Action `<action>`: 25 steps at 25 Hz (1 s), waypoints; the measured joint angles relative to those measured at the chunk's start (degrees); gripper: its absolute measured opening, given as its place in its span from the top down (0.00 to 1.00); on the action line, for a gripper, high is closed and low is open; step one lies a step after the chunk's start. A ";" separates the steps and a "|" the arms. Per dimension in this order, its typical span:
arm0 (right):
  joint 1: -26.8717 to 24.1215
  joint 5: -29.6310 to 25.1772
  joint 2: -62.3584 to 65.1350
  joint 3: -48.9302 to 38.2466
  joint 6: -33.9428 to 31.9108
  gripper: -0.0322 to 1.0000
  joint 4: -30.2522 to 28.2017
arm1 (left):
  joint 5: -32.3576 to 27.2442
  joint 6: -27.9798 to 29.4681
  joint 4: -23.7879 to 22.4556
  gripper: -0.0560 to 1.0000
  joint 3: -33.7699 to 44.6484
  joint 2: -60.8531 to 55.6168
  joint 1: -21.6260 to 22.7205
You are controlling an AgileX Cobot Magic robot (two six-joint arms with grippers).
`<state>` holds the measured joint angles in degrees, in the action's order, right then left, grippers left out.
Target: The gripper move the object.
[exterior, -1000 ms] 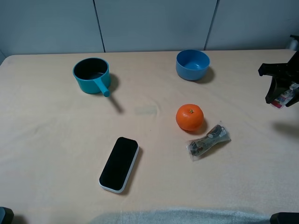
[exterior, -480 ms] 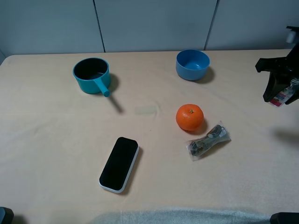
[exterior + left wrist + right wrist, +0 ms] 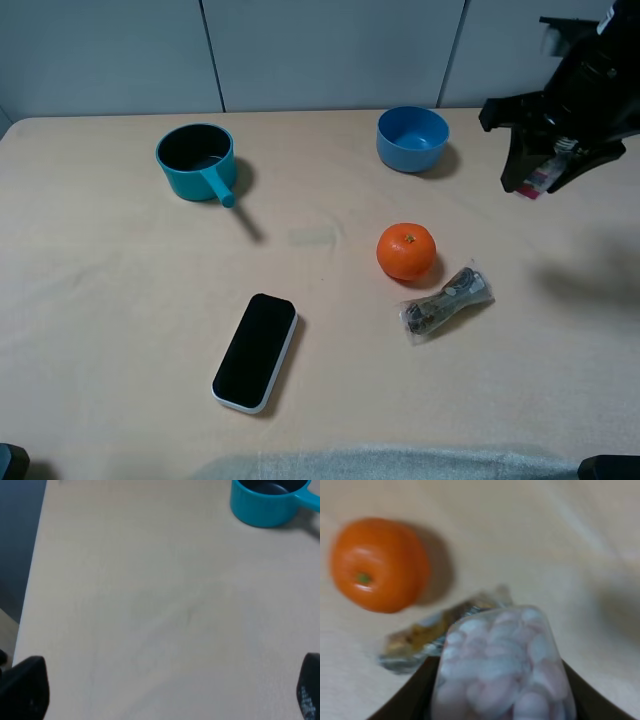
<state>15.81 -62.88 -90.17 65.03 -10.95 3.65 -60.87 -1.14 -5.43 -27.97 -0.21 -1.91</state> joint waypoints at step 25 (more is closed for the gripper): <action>16.09 -5.04 -15.71 30.25 -2.03 0.67 -3.65 | 0.00 0.00 0.00 0.01 0.00 0.00 0.00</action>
<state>31.91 -67.92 -105.88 95.28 -12.97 0.00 -60.87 -1.14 -5.43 -27.97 -0.21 -1.91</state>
